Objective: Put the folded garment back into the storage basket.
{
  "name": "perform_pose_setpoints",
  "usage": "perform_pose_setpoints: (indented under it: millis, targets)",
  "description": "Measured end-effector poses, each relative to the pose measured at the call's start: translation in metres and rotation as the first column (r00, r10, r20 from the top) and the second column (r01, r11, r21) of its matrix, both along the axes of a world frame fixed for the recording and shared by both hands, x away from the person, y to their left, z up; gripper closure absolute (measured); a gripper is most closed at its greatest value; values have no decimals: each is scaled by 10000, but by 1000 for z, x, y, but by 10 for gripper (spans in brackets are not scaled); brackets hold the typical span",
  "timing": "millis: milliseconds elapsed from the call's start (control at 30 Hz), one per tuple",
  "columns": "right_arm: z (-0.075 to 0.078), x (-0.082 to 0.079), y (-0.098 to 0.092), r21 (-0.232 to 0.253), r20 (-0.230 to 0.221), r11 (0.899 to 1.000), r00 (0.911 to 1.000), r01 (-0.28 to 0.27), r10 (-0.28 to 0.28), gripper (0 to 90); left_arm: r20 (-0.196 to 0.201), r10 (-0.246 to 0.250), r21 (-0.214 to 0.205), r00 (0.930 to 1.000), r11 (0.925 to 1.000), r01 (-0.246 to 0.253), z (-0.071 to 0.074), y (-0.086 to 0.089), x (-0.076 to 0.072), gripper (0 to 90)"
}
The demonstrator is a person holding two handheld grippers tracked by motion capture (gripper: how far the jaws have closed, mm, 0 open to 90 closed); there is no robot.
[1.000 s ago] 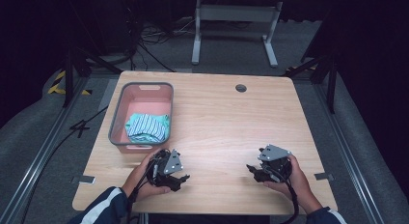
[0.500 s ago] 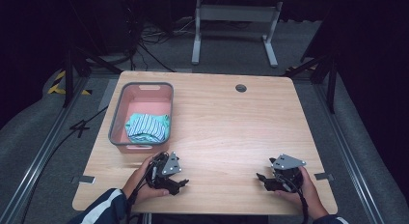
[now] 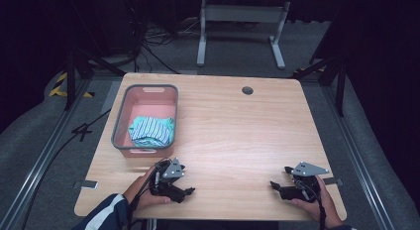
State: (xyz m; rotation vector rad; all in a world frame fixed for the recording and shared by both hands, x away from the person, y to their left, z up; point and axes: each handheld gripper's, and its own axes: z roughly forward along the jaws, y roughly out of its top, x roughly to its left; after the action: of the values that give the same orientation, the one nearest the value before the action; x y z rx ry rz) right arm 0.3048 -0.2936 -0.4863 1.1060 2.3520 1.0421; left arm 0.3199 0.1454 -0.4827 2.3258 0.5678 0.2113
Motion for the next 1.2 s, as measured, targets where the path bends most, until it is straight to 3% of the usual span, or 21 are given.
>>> perform_pose_setpoints:
  millis: [1200]
  targets:
    - [0,0,0,-1,4,10000,10000,-24,24,200,-83,61,20,9999,10000,-61,0,-4,3,121]
